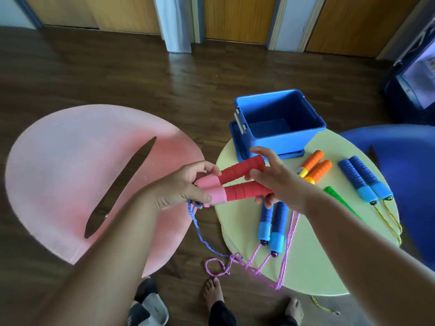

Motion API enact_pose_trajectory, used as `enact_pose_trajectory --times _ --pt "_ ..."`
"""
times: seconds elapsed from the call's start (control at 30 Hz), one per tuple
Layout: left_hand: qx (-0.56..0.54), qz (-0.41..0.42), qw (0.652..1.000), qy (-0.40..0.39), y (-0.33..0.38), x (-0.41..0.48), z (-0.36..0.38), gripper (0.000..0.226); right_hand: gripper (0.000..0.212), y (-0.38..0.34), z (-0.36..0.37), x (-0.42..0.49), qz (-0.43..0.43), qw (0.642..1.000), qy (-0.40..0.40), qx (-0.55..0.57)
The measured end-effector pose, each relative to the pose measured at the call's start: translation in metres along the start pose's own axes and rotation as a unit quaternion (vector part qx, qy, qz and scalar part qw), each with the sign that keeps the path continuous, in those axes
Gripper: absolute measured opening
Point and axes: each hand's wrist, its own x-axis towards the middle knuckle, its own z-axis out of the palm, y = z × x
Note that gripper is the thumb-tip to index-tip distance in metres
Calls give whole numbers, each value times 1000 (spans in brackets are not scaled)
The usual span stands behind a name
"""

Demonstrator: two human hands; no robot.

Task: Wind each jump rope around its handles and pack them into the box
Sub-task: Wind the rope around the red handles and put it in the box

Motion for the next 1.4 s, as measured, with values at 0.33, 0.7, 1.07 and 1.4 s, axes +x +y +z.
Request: enact_pose_trajectory --times 0.33,0.7,1.07,1.4 --pt "-20 30 999 25 33 -48 72 59 7 -7 -9 -62 -100 992 60 41" --pt "50 173 821 543 33 -37 197 8 9 1 -33 -112 -159 982 18 95" --pt "24 206 805 555 36 -47 218 8 7 -3 -49 -133 -213 974 -72 37" --pt "27 238 861 448 31 -57 154 9 8 -10 -2 -108 -203 976 27 79"
